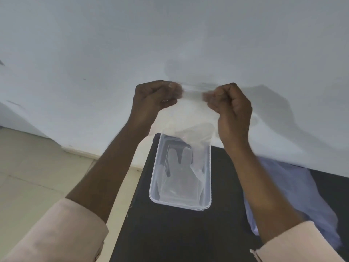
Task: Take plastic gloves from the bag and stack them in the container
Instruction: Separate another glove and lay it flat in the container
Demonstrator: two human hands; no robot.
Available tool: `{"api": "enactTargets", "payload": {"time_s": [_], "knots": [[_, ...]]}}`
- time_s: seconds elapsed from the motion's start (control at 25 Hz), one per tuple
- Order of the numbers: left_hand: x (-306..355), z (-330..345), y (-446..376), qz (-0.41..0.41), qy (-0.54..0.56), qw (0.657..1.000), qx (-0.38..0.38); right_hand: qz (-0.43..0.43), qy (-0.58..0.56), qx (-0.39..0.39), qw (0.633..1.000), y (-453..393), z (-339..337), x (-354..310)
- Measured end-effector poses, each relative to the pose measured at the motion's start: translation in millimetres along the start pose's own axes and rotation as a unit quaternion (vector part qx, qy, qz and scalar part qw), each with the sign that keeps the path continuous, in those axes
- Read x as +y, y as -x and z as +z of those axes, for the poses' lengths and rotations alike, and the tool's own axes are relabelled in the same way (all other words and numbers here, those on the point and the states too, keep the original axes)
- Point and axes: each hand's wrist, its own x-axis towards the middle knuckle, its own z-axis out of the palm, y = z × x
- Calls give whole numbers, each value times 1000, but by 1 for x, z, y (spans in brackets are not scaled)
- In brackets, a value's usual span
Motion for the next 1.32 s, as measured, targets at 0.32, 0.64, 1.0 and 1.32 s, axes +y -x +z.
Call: {"api": "enactTargets", "payload": {"time_s": [0.32, 0.64, 1.0, 1.32], "knots": [[-41, -12, -7, -131, -10, 991, -4, 162, 30, -45, 985, 4, 7, 28], [-56, -18, -26, -219, -25, 975, 9, 278, 54, -67, 957, -8, 23, 27], [-15, -10, -37, -161, -25, 986, 39, 198, 55, -38, 978, -35, 37, -4], [0, -9, 33, 40, 6, 999, -4, -21, -56, 24, 998, 39, 22, -11]]}}
